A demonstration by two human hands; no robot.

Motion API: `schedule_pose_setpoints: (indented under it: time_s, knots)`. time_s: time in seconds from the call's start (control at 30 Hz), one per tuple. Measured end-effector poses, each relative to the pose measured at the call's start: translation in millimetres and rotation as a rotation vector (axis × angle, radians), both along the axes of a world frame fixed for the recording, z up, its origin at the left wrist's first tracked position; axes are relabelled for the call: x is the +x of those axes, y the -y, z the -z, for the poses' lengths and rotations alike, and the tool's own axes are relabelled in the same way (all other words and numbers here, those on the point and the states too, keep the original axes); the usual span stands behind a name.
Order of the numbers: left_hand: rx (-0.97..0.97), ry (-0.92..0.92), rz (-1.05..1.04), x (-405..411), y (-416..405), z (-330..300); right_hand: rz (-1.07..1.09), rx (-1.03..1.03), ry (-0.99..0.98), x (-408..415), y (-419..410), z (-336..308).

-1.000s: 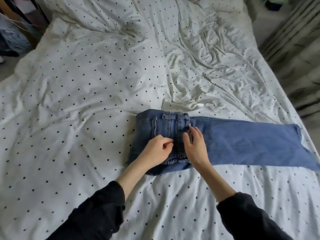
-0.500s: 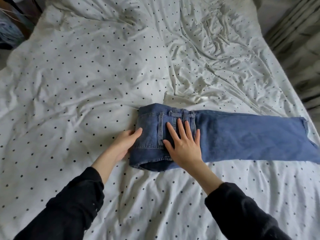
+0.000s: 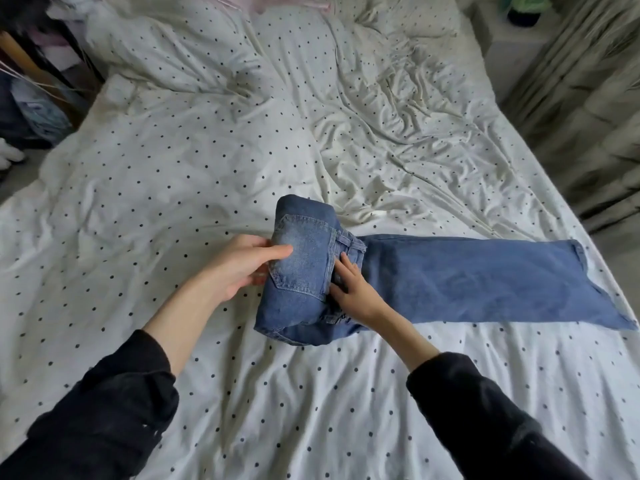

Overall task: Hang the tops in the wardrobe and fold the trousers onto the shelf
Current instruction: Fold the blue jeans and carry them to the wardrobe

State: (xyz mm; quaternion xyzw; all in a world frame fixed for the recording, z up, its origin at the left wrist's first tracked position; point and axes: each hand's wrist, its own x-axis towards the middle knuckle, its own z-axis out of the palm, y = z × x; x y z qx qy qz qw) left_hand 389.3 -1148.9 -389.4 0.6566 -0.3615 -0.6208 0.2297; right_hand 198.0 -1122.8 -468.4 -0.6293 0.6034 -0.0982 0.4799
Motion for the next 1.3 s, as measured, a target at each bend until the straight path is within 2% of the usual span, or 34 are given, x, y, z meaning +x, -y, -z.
schedule_pose_setpoints:
  time_s: [0.1,0.2,0.3,0.37,0.43,0.53,0.63,0.77,0.83,0.9,1.0,1.1,1.3]
  knots:
    - [-0.063,0.021,0.01,-34.0,-3.8,-29.8,0.214,0.133,0.354,-32.2,2.2,-25.8]
    - [-0.143,0.11,-0.049,-89.4,-5.1,-45.9,0.404,0.362,0.634,-79.9,-3.8,-55.0]
    - [-0.206,0.212,-0.097,-162.0,-2.1,-43.1,0.48,0.435,0.801,-142.0,-7.0,-64.6]
    - [-0.211,0.207,-0.062,-219.6,-2.4,-30.9,0.525,0.43,0.855,-186.9,-4.8,-64.8]
    - [-0.19,0.226,0.036,-264.8,-4.8,-10.6,0.549,0.431,0.804,-219.4,-0.8,-60.2]
    - [-0.108,0.204,0.128,-312.5,-14.1,23.9,0.497,0.345,0.57,-258.5,-1.0,-40.7]
    - [-0.118,0.193,-0.084,-298.3,-20.6,35.8,0.472,0.133,0.393,-266.2,-5.4,-19.8]
    - [-0.223,0.344,-0.28,-250.5,-23.8,50.2,0.208,-0.268,0.007,-235.4,-31.7,-13.4]
    - [-0.203,0.453,-0.283,-231.7,-23.3,59.9,0.099,-0.307,-0.167,-220.3,-42.9,-7.6]
    - [-0.147,0.446,-0.277,-220.8,-21.3,71.3,0.045,-0.275,-0.269,-218.3,-37.7,5.1]
    - [-0.017,0.305,-0.232,-215.3,-18.8,82.3,-0.054,-0.232,-0.318,-228.3,-20.2,22.5]
    - [0.06,0.144,-0.22,-212.7,-19.6,80.1,-0.09,-0.197,-0.255,-234.3,-17.8,32.1]
    - [-0.092,0.297,-0.118,-227.3,-11.9,30.9,-0.077,-0.08,-0.145,-240.6,-14.0,16.6]
